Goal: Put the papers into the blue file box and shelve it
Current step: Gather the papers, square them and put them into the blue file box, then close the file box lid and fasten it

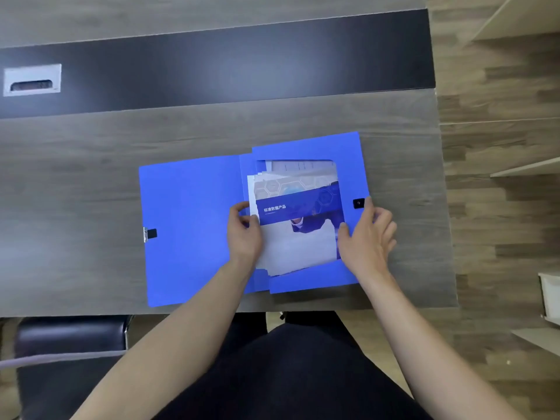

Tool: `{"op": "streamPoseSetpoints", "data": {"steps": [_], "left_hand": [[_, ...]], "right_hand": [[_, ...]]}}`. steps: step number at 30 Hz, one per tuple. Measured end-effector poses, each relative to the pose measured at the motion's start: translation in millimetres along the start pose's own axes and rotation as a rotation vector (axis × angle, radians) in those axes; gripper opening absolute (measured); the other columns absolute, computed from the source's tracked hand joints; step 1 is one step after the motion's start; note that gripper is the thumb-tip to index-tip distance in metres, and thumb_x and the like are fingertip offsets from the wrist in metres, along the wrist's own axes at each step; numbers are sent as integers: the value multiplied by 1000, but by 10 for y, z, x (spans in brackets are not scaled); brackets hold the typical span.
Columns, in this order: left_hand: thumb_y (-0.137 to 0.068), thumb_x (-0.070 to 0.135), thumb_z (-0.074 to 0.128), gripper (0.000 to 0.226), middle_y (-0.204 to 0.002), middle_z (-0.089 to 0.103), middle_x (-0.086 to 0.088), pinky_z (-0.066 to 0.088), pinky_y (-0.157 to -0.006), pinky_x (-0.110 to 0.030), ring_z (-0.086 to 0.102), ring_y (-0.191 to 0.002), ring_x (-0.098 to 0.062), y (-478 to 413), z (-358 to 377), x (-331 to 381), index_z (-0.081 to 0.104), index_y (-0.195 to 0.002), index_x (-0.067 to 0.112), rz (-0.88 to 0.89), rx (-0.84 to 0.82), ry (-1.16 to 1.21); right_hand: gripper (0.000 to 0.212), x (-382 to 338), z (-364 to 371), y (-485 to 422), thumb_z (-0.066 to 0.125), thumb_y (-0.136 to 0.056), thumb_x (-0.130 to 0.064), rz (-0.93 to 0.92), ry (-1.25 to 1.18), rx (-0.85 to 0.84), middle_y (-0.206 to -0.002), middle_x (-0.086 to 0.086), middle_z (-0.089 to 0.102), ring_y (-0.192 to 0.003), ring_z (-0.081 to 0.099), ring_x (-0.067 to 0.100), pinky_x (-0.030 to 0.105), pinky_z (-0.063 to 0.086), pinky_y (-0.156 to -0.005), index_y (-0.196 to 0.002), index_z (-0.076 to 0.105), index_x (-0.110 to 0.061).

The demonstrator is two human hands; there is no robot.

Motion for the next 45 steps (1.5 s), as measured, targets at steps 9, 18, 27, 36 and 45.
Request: {"op": "streamPoseSetpoints", "data": {"steps": [9,18,27,36,45], "left_hand": [[-106,17,46,38,-122,57,-10,51,-99,-39,60,-106,-26,340,453,100,58,-142,13,129,-30,-216],[-101,28,53,62,-143,38,-15,43,-102,-44,41,-128,-39,256,383,71,34,-158,16,107,-157,-593],[-97,34,64,60,-149,41,-17,39,-108,-50,44,-129,-43,-468,-1308,-16,47,-153,19,107,129,-713],[-111,24,41,28,-108,66,-7,43,-80,-37,60,-100,-28,-1131,-2581,-217,63,-117,8,-56,-67,-287],[-114,35,38,46,-86,80,-5,53,-44,-25,62,-45,-15,-1067,-2671,36,75,-100,11,-261,-423,394]], "right_hand": [[76,14,90,1,65,-96,-29,-11,25,7,-142,13,36,-124,42,39,53,42,-98,-161,29,-14],[80,-85,199,250,66,-97,-30,-10,67,19,-145,16,36,-124,44,39,53,44,-100,-165,25,-19],[80,-110,216,313,65,-98,-40,-6,210,65,-147,20,39,-123,46,44,54,47,-100,-162,30,-6],[72,-1535,779,739,65,-98,-35,-88,150,-46,-160,17,32,-141,39,40,55,34,-112,-160,36,-13],[75,-3175,1153,1258,59,-99,-54,-296,-251,-303,-145,3,31,-141,34,25,40,37,-117,-161,31,-23]]}}
Point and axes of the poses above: each hand's wrist, its own y-axis away from the middle knuckle, its own z-axis out of the palm, x = y × z, the point moved 4 cm from there along -y, towards the middle knuckle
